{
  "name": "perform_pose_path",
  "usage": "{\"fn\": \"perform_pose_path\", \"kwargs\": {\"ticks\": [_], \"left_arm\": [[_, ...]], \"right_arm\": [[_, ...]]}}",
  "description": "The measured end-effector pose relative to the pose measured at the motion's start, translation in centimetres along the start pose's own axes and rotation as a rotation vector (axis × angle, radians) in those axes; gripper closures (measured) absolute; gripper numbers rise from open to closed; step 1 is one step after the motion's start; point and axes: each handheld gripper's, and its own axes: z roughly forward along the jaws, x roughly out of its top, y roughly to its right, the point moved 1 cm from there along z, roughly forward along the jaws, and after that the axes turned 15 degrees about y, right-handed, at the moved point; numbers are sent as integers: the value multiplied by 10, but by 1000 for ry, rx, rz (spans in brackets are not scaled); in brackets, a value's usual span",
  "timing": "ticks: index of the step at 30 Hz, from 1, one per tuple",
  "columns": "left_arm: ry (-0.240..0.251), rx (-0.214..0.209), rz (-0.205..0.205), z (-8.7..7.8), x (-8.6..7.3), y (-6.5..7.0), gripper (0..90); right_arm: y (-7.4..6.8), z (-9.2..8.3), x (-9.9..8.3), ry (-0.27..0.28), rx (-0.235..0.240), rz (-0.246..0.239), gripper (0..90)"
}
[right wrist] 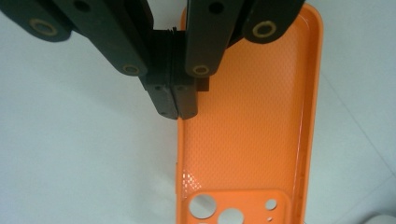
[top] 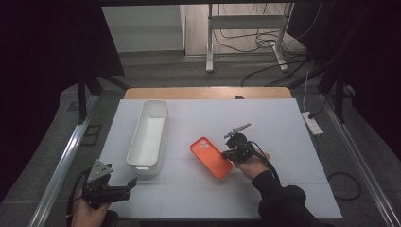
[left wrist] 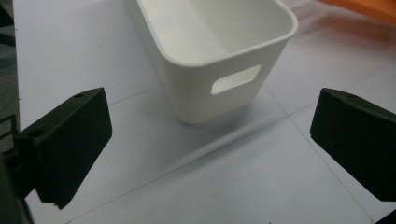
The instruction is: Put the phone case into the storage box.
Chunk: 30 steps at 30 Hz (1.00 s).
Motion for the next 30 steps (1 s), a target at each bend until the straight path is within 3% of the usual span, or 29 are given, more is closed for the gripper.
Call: {"fn": "perform_pose_path", "kwargs": {"ticks": [4,12,22,30], "left_arm": [[-13,-13,9,1,0,1,7],[-12,-79,-30,0,2,2,2],[47,-134,-2,5,15,13,0],[66,-211,22,15,27,25,0]], "right_arm": [[-2,-7,1,27,12,-7,892],[-2,-22,1,70,3,-4,891],[1,-38,-1,115,-13,1,891],[3,-52,-3,148,-15,12,891]]}}
